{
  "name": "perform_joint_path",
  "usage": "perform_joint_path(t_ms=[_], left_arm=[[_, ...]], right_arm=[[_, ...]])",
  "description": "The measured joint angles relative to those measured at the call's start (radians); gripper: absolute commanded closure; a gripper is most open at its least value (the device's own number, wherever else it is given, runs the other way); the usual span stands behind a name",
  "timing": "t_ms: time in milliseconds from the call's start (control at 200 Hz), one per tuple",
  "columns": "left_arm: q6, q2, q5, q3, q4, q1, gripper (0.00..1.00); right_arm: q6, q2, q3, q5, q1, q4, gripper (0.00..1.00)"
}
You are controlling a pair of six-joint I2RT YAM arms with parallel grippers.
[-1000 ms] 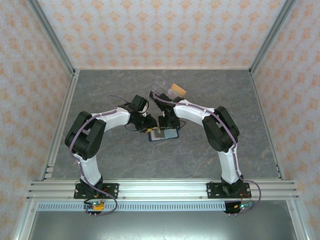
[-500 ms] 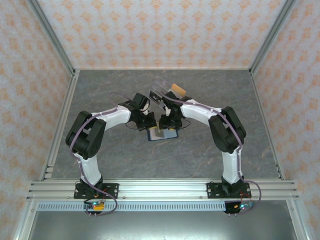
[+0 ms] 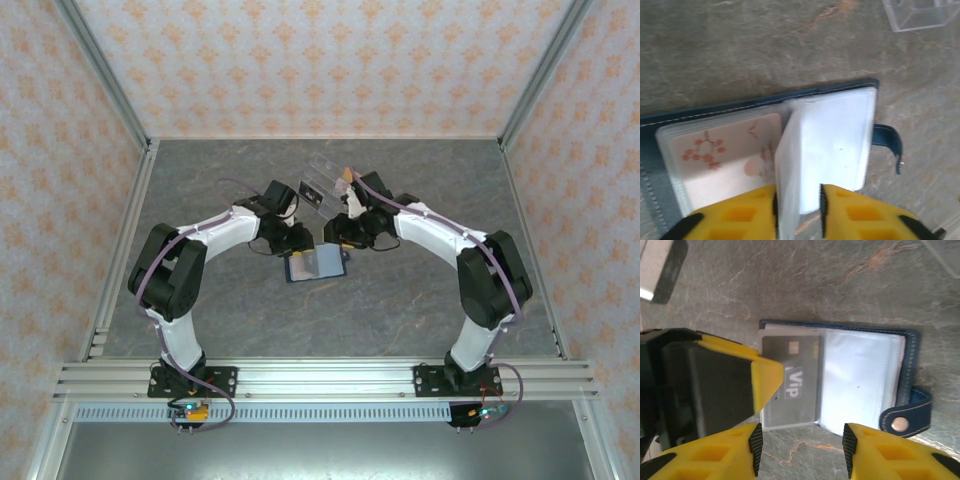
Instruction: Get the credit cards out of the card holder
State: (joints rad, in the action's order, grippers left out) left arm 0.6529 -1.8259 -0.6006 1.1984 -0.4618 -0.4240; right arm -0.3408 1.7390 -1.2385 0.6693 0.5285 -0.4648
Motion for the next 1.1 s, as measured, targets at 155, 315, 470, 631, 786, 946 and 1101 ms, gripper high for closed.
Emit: perform_joint_path(t_ms=[155,315,470,631,786,946,1101], left_arm=[[0.040,0.000,-0.048,0.000,0.048,-0.009,0.55],[0.091,0.000,-0.095,0.000,0.128,-0.029,0.49],[0.134,0.000,-0.099,0.000,0.180,-0.048,0.48],[0.144,0.000,-0.082,0.000,0.186,-0.047,0.47],[0.144,0.001,-0.027,-0.003,0.172,-0.038,0.47],[0.155,0.033,0.029,-0.060,0.163,-0.001,0.50],[0.167,0.068,0.078,-0.121,0.159,0.025,0.50]], right_arm=[[-0.028,-0.028,0.048,-0.003,-0.052,0.037,0.52],[-0.041,-0.062,0.064,-0.008,-0.106,0.053,0.52],[-0.045,-0.090,0.068,-0.025,-0.126,0.055,0.53],[-0.044,-0.093,0.068,-0.066,-0.126,0.054,0.53],[-0.029,-0.093,0.066,-0.123,-0.116,0.040,0.56],[0.003,-0.090,0.038,-0.214,-0.021,-0.006,0.64],[0.012,-0.058,-0.001,-0.288,0.097,-0.016,0.67]])
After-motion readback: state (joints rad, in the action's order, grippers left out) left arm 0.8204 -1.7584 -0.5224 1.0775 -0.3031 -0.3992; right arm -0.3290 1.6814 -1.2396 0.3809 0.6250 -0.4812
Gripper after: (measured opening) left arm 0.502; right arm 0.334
